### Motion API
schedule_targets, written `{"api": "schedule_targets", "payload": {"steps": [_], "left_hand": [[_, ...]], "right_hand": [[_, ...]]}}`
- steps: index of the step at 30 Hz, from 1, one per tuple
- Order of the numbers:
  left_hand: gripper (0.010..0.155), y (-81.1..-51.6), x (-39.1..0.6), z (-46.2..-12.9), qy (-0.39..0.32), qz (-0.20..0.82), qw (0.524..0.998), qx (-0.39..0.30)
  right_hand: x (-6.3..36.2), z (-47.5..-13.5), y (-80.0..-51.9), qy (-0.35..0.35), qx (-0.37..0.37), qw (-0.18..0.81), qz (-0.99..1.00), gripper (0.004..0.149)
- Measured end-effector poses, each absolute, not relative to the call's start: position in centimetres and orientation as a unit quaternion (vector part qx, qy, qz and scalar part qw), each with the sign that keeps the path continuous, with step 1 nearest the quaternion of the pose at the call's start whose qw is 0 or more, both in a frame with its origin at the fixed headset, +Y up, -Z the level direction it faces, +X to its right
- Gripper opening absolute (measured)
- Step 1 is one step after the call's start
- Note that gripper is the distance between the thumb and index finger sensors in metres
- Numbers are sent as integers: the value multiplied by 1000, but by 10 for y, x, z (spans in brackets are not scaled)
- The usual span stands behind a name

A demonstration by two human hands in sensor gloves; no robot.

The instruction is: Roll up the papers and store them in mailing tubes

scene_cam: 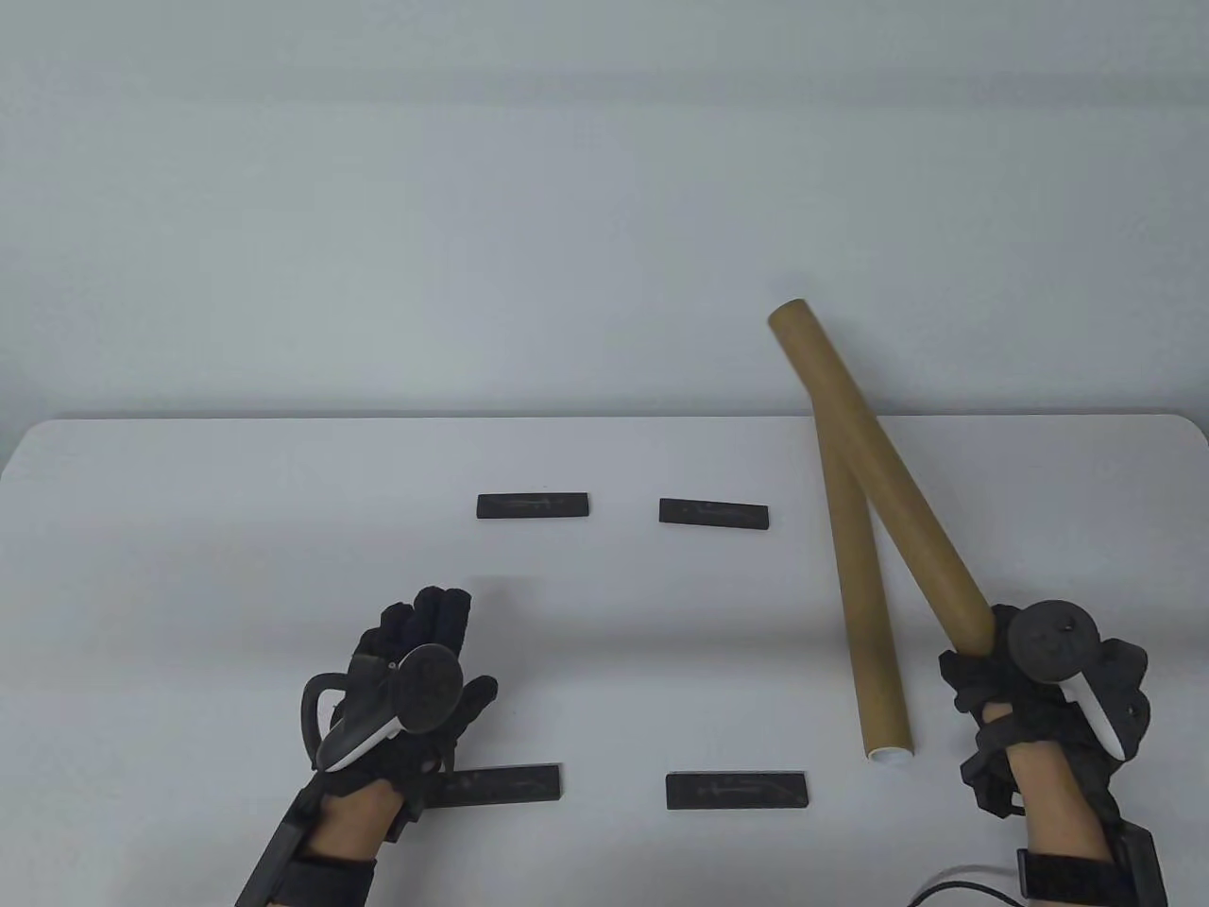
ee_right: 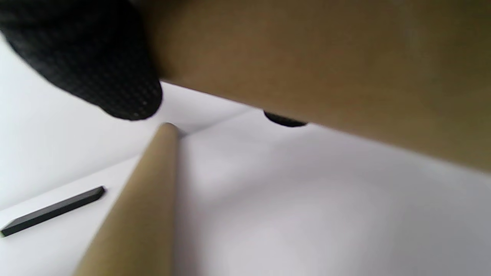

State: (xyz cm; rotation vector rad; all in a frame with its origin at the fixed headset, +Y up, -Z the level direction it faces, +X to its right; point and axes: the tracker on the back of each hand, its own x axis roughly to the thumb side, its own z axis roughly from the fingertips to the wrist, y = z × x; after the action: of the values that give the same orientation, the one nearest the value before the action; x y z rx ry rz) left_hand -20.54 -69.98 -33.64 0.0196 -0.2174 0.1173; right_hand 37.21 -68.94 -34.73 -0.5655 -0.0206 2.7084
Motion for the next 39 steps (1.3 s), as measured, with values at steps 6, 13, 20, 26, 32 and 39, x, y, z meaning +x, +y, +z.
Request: {"api": "schedule_targets", "payload": {"steps": [6,13,20,26,32,39], "left_hand": [[91,-703,-201,-335,-124,54,991,11],[91,-709,-196,-335,-134,42,990,-1],[91,-710,-194,-334,-139,39,990,-7],[91,-710,-195,-335,-137,39,990,-14],[92,-710,-195,-335,-136,40,990,-17],[94,-710,-194,-336,-136,43,990,-16]], "right_hand": [[393,-365,-705,66,-282,220,931,82],[398,-383,-719,108,-328,195,918,82],[388,-403,-726,133,-335,170,917,82],[381,-416,-735,149,-339,145,917,83],[383,-417,-746,166,-324,136,921,84],[377,-424,-753,188,-312,111,925,84]]}}
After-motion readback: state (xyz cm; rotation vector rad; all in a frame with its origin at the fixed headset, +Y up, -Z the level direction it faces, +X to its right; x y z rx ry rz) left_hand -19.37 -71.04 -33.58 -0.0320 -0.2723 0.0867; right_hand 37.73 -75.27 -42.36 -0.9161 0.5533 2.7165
